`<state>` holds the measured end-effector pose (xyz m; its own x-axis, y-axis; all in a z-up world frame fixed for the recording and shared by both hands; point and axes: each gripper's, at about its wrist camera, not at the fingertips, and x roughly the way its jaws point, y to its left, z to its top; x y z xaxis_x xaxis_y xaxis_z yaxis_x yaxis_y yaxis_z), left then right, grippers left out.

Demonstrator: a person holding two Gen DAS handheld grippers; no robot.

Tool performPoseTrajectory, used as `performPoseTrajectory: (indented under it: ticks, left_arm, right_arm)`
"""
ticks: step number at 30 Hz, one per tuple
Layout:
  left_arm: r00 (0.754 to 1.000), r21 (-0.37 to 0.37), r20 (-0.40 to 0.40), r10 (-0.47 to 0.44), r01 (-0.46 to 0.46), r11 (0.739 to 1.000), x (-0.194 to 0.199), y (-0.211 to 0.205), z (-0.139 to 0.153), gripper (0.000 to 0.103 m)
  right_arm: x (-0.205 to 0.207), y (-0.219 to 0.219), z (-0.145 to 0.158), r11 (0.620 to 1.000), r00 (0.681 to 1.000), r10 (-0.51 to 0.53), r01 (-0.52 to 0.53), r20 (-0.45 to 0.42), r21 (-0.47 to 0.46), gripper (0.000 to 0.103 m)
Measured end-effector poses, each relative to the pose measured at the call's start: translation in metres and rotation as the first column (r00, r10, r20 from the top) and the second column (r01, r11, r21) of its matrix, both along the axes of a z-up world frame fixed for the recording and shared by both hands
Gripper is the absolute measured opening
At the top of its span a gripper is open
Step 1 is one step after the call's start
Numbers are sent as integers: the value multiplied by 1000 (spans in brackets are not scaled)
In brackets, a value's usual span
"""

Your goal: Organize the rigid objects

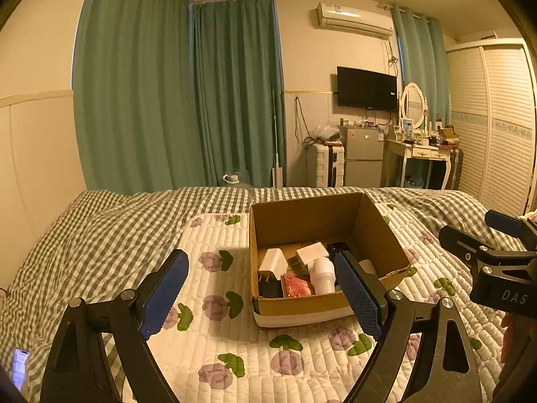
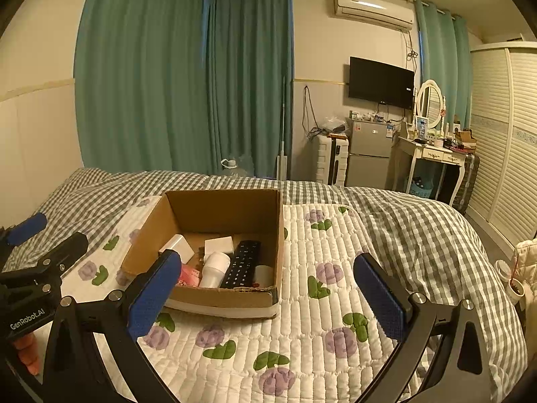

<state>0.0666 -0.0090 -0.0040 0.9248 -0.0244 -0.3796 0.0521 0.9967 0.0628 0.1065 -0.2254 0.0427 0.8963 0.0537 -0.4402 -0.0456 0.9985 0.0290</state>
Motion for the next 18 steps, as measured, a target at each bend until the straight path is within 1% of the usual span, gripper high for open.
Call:
performPoseTrajectory:
  ticks: [4,18]
  left_arm:
    - [1000,6,0,0,0,1000,0,0,-1,91]
    - [1000,-22,-13,-16,16,1000,-3,2,0,91]
  right_arm:
    - [1,1,-1,1000,1000,-2,2,-4,-9,103]
    - [2,0,-5,1000,1000,-7,7,-18,-12,103]
